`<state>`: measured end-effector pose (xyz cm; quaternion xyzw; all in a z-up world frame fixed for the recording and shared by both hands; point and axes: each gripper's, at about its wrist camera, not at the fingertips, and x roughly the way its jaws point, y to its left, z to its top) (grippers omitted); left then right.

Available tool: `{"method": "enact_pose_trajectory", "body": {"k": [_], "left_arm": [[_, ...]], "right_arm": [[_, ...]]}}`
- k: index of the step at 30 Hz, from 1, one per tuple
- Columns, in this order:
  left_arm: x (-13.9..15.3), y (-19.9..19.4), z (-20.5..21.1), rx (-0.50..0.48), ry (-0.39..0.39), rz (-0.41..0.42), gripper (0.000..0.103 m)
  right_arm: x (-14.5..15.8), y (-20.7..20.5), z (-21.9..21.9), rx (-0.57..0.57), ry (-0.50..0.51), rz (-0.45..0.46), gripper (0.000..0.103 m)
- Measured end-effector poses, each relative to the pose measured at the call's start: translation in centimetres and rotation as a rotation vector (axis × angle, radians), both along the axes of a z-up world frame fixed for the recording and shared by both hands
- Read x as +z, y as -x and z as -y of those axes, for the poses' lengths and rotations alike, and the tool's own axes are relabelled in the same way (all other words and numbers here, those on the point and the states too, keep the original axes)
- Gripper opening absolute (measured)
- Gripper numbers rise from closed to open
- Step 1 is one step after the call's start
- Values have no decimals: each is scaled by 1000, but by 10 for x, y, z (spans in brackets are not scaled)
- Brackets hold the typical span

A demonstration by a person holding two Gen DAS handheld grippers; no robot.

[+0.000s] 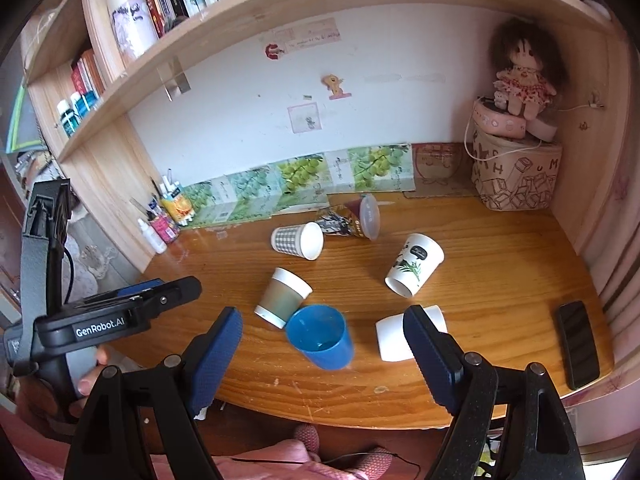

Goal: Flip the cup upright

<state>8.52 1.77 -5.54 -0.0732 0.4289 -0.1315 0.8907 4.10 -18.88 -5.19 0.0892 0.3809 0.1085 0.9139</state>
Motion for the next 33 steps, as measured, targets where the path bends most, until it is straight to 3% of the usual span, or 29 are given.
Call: {"method": "enact_pose_trajectory", "body": {"k": [7, 11, 14, 17, 19, 20, 33], "left_arm": [[25, 25, 15, 47, -3, 163, 93], [35, 36, 28, 62, -62, 248, 95], [39, 40, 34, 71, -90, 290, 101], [41, 40, 38, 113, -125, 309, 101], [41, 40, 41, 146, -153, 320, 101], [42, 40, 42, 160, -166, 325, 101], [35, 42, 50, 221, -228, 331, 101]], "right_arm": [[9, 15, 8, -40, -25, 67, 83], [10, 18, 16, -81, -29, 92, 83], [12, 18, 21, -92, -29, 109, 83], [11, 18, 20, -86, -11, 124, 83], [10, 19, 17, -76, 11, 134, 92], [10, 19, 16, -66, 14, 138, 103], [9, 12, 13, -14, 42, 120, 103]]}}
